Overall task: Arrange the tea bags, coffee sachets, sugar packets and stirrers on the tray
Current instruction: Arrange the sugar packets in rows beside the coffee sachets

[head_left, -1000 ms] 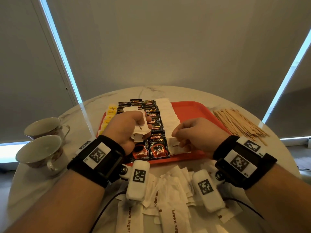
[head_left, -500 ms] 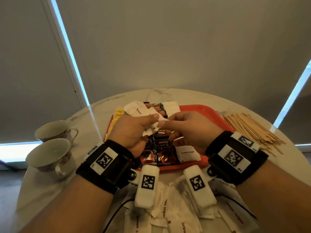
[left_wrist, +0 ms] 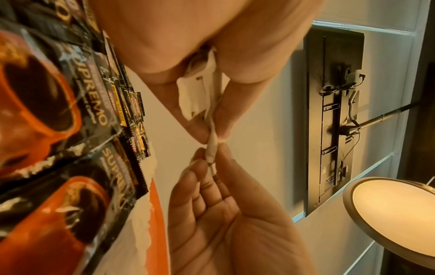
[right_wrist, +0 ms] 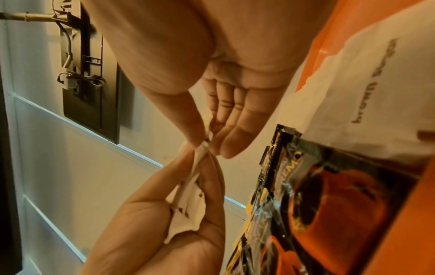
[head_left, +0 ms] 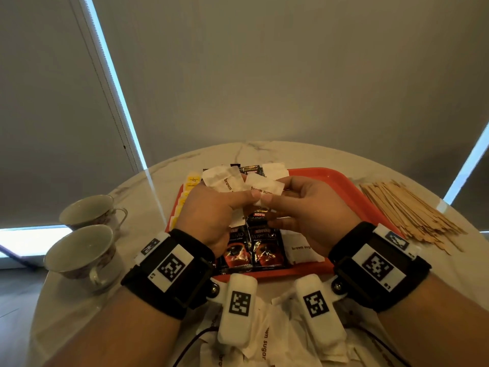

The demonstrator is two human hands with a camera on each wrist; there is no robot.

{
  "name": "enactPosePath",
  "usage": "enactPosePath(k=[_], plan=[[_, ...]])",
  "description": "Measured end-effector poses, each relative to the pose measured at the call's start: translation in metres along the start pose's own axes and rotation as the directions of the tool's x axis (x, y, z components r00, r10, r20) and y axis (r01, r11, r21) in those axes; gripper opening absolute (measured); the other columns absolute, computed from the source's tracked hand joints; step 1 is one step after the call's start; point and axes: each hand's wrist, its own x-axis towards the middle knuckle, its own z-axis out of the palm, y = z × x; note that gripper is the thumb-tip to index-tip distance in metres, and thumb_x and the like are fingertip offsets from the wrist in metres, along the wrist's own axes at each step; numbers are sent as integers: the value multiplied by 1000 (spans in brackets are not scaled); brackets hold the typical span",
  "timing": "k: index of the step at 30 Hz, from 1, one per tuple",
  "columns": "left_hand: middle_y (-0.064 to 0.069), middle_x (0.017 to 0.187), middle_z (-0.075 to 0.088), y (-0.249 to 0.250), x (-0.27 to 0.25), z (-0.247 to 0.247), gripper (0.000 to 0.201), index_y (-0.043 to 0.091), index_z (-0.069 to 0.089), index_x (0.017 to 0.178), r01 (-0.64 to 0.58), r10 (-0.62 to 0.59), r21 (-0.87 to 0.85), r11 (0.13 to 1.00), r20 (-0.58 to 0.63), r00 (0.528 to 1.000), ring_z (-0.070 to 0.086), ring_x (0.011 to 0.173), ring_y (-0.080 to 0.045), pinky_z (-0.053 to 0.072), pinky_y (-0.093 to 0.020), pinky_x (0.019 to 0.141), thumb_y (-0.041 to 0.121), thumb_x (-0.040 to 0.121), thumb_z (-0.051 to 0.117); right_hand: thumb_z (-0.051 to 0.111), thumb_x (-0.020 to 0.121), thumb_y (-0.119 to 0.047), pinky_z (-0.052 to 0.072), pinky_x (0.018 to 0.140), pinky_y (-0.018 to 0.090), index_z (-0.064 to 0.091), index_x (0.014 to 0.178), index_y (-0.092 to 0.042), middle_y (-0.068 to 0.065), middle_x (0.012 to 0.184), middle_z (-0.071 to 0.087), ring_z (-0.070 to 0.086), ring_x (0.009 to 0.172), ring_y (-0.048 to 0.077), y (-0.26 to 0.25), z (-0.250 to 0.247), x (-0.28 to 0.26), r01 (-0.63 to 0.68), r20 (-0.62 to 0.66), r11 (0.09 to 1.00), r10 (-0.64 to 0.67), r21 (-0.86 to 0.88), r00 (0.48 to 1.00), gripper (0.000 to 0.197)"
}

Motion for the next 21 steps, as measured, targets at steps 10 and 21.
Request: enactPosePath(k=[10, 21], plan=[[-16, 92, 79, -4, 0, 4, 20, 2, 71, 105, 25, -25, -25, 999, -31, 999, 79, 84, -29, 60, -31, 60, -4, 87, 75, 75, 90, -12, 63, 79, 43, 74, 98, -11, 11, 95, 77, 73, 83, 26, -5, -10, 5, -15, -35, 979, 8, -201, 999, 8], [-9, 72, 72, 3, 3, -2, 5, 4, 72, 92, 53, -57, -43, 998, -96, 994, 71, 65, -17, 61, -26, 59, 0, 91, 73, 72, 92, -9, 58, 67, 35, 76, 93, -12, 3, 77, 72, 63, 65, 15, -2, -44, -18, -180, -106, 902, 150, -393, 983, 6]])
